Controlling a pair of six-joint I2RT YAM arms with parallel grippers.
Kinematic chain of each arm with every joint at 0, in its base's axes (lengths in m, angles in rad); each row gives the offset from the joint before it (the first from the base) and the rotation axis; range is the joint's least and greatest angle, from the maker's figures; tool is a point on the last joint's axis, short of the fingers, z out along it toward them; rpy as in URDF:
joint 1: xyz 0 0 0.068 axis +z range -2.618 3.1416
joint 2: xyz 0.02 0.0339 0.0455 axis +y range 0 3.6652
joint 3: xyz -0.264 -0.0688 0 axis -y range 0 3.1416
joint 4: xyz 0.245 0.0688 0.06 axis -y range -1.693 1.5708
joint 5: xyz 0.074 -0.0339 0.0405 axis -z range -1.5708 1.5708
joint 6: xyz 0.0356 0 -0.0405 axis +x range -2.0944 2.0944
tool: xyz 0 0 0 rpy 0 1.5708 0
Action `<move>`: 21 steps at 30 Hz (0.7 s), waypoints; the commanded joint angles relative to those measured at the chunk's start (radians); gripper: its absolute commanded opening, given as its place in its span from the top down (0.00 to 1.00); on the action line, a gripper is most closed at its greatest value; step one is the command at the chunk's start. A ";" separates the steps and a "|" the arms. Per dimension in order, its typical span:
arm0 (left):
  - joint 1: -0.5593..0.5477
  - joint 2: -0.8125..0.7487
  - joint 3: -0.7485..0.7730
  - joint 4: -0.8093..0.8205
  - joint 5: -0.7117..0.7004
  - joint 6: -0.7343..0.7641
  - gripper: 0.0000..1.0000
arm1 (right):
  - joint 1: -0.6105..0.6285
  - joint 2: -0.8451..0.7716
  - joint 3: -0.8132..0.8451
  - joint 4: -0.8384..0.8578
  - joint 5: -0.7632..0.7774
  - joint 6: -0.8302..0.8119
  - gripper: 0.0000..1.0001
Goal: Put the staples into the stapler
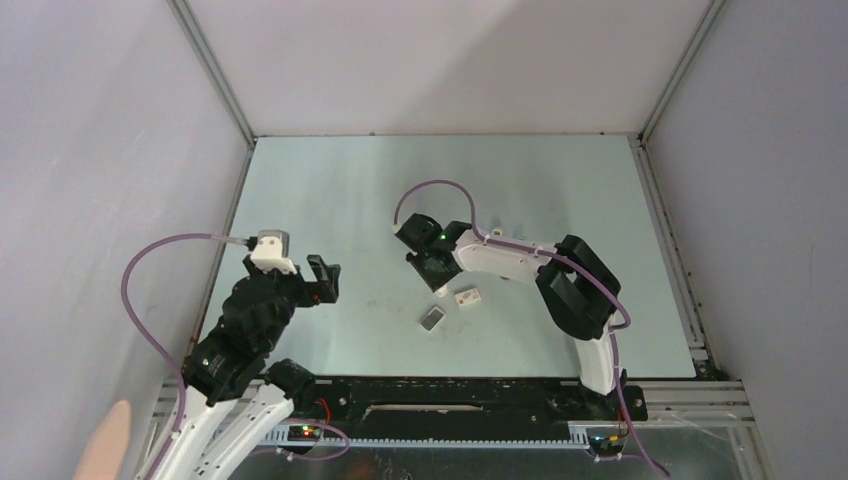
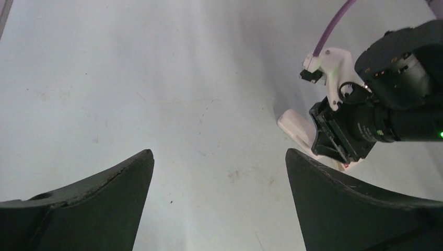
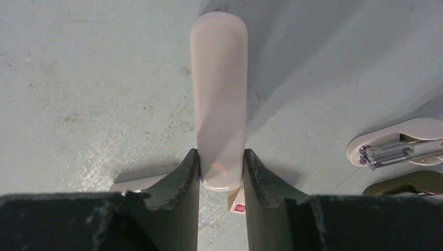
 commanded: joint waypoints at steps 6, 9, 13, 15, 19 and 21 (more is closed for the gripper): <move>0.087 -0.029 -0.002 0.078 0.128 0.026 0.00 | -0.003 -0.145 -0.003 -0.022 0.042 0.035 1.00; 0.087 -0.038 -0.001 0.077 0.124 0.027 0.00 | -0.033 -0.247 -0.005 -0.072 0.082 0.044 1.00; 0.087 -0.052 0.008 0.068 0.122 0.027 0.00 | -0.090 -0.381 -0.051 -0.130 0.157 0.061 1.00; 0.088 -0.062 0.008 0.066 0.122 0.027 0.00 | -0.142 -0.474 -0.100 -0.150 0.194 0.081 1.00; 0.087 -0.078 0.002 0.067 0.119 0.028 0.00 | -0.302 -0.640 -0.223 -0.188 0.244 0.150 1.00; 0.088 -0.083 -0.001 0.067 0.118 0.030 0.00 | -0.420 -0.725 -0.288 -0.193 0.238 0.185 1.00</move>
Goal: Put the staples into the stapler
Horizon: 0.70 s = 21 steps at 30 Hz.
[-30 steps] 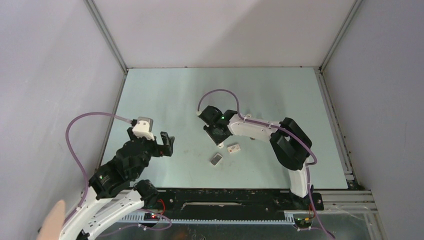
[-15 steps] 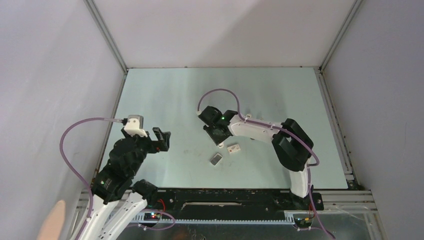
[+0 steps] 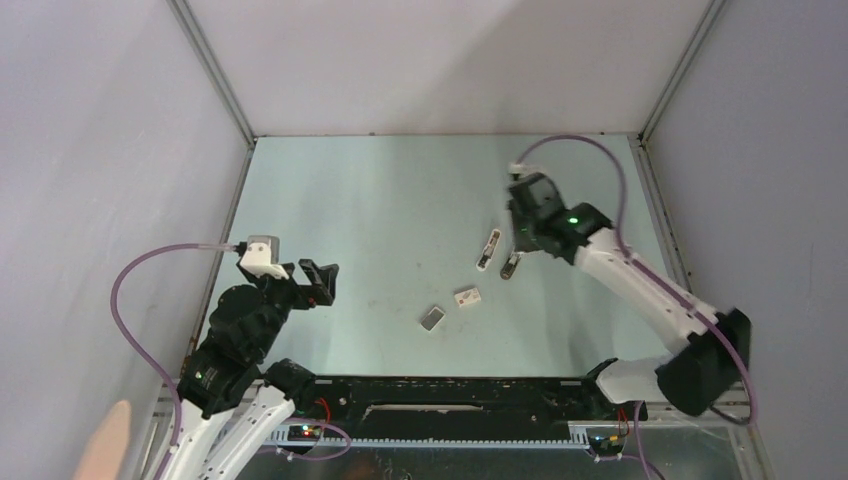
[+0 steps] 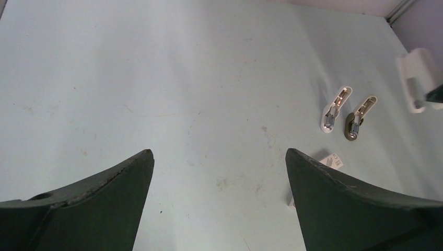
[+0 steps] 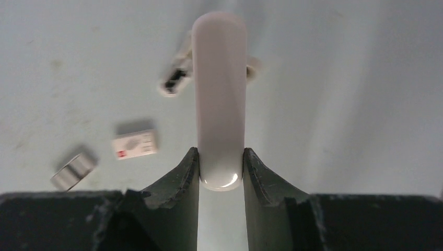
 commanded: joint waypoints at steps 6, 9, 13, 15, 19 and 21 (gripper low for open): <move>0.009 -0.010 0.004 0.018 0.020 0.028 0.00 | -0.576 -0.321 -0.309 0.022 -0.040 0.131 1.00; 0.009 -0.012 0.006 0.008 0.025 0.028 0.00 | -0.725 -0.329 -0.370 0.051 -0.097 0.155 1.00; 0.008 -0.024 -0.008 0.013 0.020 0.028 0.00 | -0.876 -0.280 -0.438 0.128 -0.181 0.182 1.00; 0.008 -0.029 -0.016 0.020 0.018 0.026 0.00 | -0.916 -0.249 -0.467 0.179 -0.207 0.204 1.00; 0.009 -0.033 -0.026 0.020 0.021 0.022 0.00 | -0.943 -0.176 -0.505 0.257 -0.164 0.230 1.00; 0.009 -0.034 -0.031 0.020 0.012 0.024 0.00 | -0.944 -0.140 -0.510 0.277 -0.136 0.238 0.99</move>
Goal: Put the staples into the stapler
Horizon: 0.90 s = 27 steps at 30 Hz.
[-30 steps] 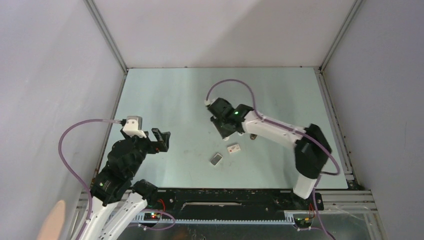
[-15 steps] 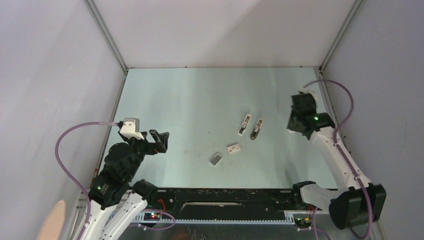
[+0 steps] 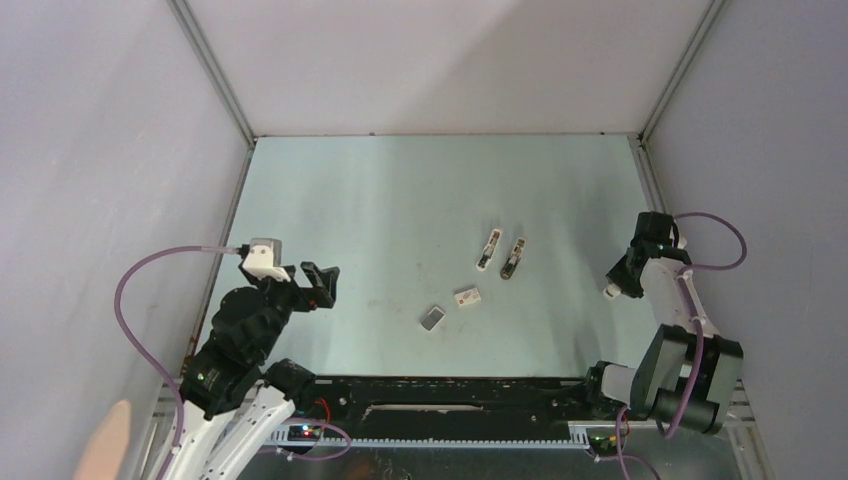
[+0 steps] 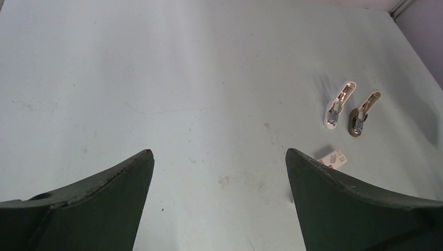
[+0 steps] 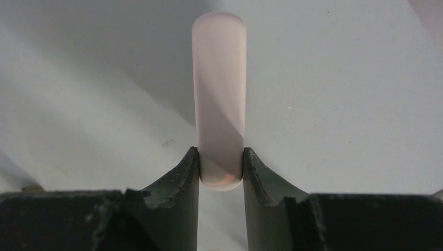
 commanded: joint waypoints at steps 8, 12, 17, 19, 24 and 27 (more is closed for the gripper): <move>0.018 -0.008 -0.015 0.018 0.001 0.022 0.00 | -0.009 0.159 -0.007 0.163 0.022 0.040 0.76; 0.025 -0.010 -0.016 0.019 0.010 0.021 0.00 | 0.014 0.142 -0.007 0.150 0.039 0.032 0.57; 0.032 -0.021 -0.020 0.022 0.013 0.020 0.00 | 0.087 0.016 -0.007 0.109 0.077 0.014 0.44; 0.036 -0.023 -0.021 0.024 0.017 0.020 0.00 | 0.127 -0.045 -0.007 0.095 0.078 0.006 0.41; 0.053 -0.024 -0.020 0.025 0.024 0.018 0.00 | 0.264 -0.187 -0.005 0.069 0.072 -0.017 0.34; 0.065 -0.027 -0.021 0.024 0.027 0.017 0.00 | 0.398 -0.253 -0.002 0.070 0.048 -0.026 0.30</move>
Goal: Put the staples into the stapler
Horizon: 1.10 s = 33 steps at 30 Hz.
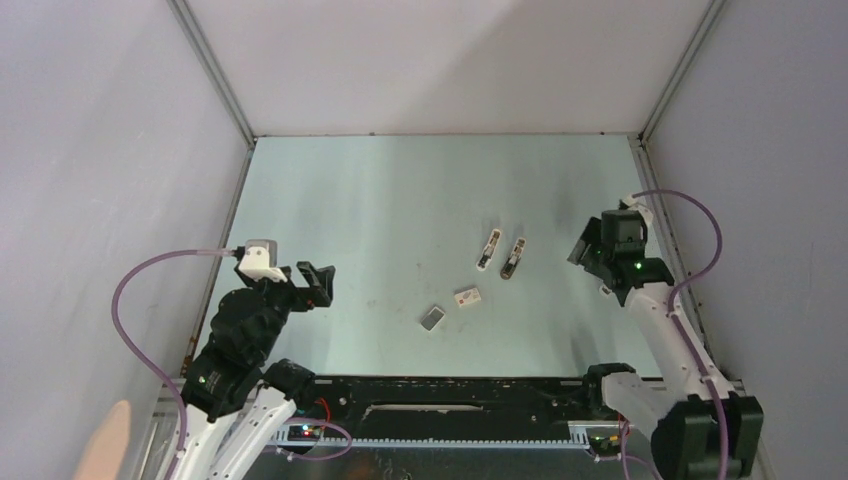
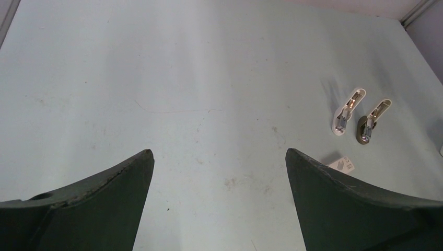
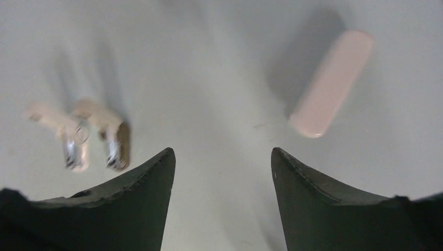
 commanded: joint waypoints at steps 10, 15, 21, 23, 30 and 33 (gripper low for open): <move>0.036 -0.022 -0.008 0.025 0.036 0.008 0.00 | 0.484 -0.098 0.025 0.048 -0.095 -0.039 0.31; 0.036 -0.042 -0.006 0.020 0.011 0.017 0.00 | 0.547 -0.150 0.026 0.018 -0.181 -0.145 0.30; 0.040 -0.062 -0.007 0.021 0.005 0.022 0.00 | 0.573 -0.180 0.027 -0.007 -0.256 -0.215 0.30; 0.040 -0.068 -0.007 0.019 0.000 0.022 0.00 | 0.595 -0.168 0.027 0.010 -0.271 -0.218 0.31; 0.033 -0.090 -0.009 0.009 -0.031 0.021 0.00 | 0.782 0.000 0.067 0.094 -0.221 -0.219 0.32; 0.028 -0.089 -0.011 0.011 -0.029 0.021 0.00 | 0.860 0.111 0.122 0.107 -0.173 -0.233 0.33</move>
